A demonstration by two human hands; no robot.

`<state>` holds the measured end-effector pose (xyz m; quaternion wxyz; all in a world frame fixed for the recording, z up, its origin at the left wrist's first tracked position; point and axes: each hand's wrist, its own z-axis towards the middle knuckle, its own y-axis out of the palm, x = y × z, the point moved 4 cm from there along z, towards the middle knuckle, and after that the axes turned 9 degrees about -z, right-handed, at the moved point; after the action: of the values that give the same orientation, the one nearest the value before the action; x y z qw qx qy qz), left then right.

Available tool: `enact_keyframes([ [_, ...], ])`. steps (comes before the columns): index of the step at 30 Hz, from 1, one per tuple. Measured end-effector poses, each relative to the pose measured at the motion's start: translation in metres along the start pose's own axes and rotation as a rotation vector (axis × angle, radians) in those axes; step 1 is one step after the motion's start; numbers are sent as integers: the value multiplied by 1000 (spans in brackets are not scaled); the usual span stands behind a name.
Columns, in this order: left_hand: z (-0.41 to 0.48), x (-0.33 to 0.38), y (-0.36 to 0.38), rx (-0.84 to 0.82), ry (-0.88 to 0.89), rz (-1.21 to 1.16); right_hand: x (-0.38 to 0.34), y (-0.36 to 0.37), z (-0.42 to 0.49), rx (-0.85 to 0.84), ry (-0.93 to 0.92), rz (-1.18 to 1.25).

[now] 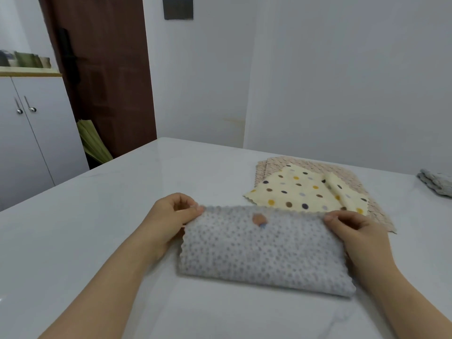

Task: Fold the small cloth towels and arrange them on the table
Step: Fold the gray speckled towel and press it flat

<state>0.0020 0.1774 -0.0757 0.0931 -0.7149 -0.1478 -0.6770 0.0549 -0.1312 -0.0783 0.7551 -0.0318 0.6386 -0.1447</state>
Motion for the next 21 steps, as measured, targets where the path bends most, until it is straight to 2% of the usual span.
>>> enact_keyframes([
  [2, 0, 0, 0, 55, 133, 482, -5, 6, -2, -35, -89, -394],
  [3, -1, 0, 3, 55, 190, 612, -4, 10, -2, -57, -113, -509],
  [6, -2, 1, 8, 21, 256, 755, -4, 17, -1, -87, -188, -716],
  [10, 0, 2, 2, 56, 244, 685, -5, 14, -2, -61, -259, -795],
  [14, 2, 5, 2, 78, 258, 469, -7, 8, 0, 12, -252, -638],
  [18, 7, -5, 5, 63, 259, 694, -1, 14, 5, -42, -216, -710],
  [21, 12, -10, 7, 31, 255, 758, 5, 19, 10, -101, -215, -816],
])
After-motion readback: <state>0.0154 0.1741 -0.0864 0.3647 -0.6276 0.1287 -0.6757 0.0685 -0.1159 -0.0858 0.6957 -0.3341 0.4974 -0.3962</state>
